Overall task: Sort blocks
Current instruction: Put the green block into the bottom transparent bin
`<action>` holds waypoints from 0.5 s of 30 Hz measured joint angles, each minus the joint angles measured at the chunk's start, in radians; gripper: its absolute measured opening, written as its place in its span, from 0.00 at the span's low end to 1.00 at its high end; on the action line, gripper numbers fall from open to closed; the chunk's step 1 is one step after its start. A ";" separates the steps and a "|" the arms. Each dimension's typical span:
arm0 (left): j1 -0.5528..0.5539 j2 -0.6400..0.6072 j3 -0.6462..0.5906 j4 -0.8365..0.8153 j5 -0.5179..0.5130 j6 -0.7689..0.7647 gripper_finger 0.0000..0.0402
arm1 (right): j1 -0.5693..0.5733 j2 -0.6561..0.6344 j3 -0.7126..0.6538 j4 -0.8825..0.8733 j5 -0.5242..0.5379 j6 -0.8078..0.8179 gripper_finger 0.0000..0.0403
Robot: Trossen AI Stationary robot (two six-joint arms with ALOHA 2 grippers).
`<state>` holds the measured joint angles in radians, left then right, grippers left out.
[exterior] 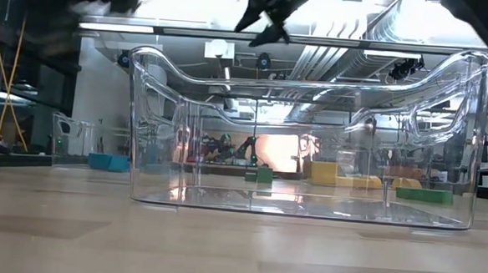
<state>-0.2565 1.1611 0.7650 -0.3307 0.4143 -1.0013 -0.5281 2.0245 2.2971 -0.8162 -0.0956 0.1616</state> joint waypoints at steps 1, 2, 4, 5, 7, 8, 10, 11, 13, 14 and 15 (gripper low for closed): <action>-0.034 0.046 -0.002 -0.040 0.064 -0.026 0.46 | -0.001 -0.023 0.000 -0.018 0.011 -0.009 0.77; -0.075 0.088 -0.004 -0.065 0.114 -0.056 0.46 | -0.003 -0.043 0.000 -0.047 0.017 -0.014 0.77; -0.167 0.139 0.006 -0.049 0.136 -0.098 0.46 | -0.004 -0.070 0.000 -0.092 0.036 -0.021 0.77; -0.217 0.153 0.016 -0.040 0.119 -0.117 0.46 | -0.005 -0.078 0.000 -0.113 0.040 -0.025 0.77; -0.308 0.170 0.053 -0.044 0.071 -0.151 0.46 | -0.007 -0.084 0.000 -0.159 0.050 -0.038 0.77; -0.347 0.172 0.072 -0.068 0.037 -0.175 0.46 | -0.007 -0.085 -0.001 -0.176 0.052 -0.039 0.77; -0.428 0.169 0.118 -0.167 -0.051 -0.229 0.46 | -0.007 -0.085 -0.001 -0.198 0.058 -0.039 0.77; -0.470 0.169 0.143 -0.217 -0.108 -0.263 0.46 | -0.007 -0.085 -0.003 -0.204 0.058 -0.039 0.77; -0.562 0.169 0.190 -0.358 -0.218 -0.321 0.46 | -0.006 -0.086 -0.016 -0.203 0.057 -0.039 0.77; -0.609 0.172 0.208 -0.435 -0.263 -0.345 0.46 | -0.006 -0.086 -0.022 -0.205 0.057 -0.039 0.77; -0.651 0.176 0.227 -0.505 -0.305 -0.370 0.46 | -0.006 -0.085 -0.023 -0.212 0.057 -0.039 0.77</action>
<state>-0.9071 1.3369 0.9917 -0.8355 0.1098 -1.3709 -0.5343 1.9395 2.2742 -1.0282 -0.0391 0.1223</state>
